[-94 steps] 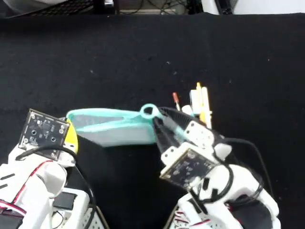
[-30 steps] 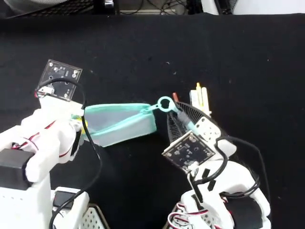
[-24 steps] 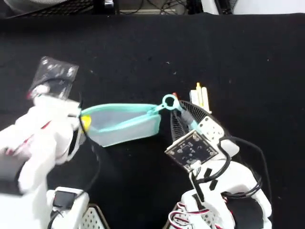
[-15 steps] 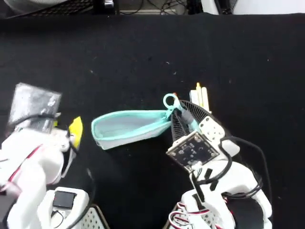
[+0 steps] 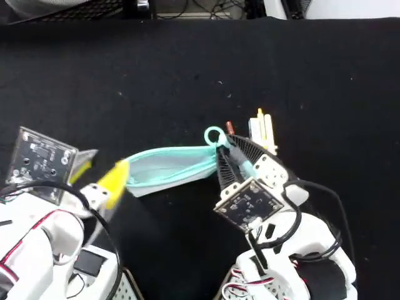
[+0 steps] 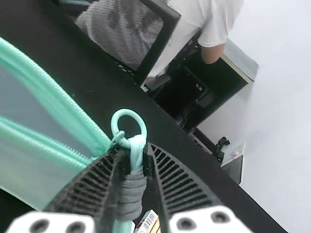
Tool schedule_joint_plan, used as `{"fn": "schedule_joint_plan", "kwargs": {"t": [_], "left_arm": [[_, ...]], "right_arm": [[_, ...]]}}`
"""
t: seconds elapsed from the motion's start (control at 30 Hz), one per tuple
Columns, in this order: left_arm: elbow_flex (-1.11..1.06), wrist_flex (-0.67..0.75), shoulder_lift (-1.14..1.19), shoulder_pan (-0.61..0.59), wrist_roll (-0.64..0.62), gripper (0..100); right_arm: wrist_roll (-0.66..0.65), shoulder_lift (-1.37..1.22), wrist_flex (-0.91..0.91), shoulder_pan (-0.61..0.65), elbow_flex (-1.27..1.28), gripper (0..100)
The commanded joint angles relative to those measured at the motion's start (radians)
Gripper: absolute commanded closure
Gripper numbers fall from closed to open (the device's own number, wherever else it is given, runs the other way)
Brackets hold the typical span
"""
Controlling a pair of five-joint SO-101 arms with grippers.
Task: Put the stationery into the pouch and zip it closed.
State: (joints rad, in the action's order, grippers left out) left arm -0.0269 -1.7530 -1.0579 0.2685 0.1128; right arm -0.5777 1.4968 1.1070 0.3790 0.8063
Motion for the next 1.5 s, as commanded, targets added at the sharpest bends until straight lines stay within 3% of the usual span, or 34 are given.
{"fn": "schedule_joint_plan", "kwargs": {"t": [0.0, 0.17, 0.4, 0.83, 0.97, 1.27, 1.47], "left_arm": [[-0.019, 0.002, 0.006, 0.042, -0.008, 77], [-0.062, 0.002, 0.006, 0.035, 0.028, 81], [-0.087, 0.003, 0.029, -0.108, 0.028, 82], [-0.027, -0.005, 0.186, -0.107, 0.020, 82], [-0.022, -0.005, 0.186, -0.104, 0.003, 98], [-0.019, -0.002, 0.196, -0.104, 0.005, 97], [-0.022, 0.002, 0.198, -0.018, 0.006, 97]], "right_arm": [[0.003, -0.007, -0.014, 0.018, -0.010, 98.6], [0.003, -0.007, -0.014, 0.018, -0.010, 98.6], [0.003, -0.007, -0.014, 0.018, -0.010, 98.6], [0.003, -0.008, -0.021, 0.018, -0.010, 98.6], [0.003, -0.008, -0.054, 0.018, -0.012, 98.6], [0.003, -0.113, -0.153, 0.025, -0.036, 98.6], [0.003, -0.211, -0.110, 0.138, -0.196, 98.6]]}}
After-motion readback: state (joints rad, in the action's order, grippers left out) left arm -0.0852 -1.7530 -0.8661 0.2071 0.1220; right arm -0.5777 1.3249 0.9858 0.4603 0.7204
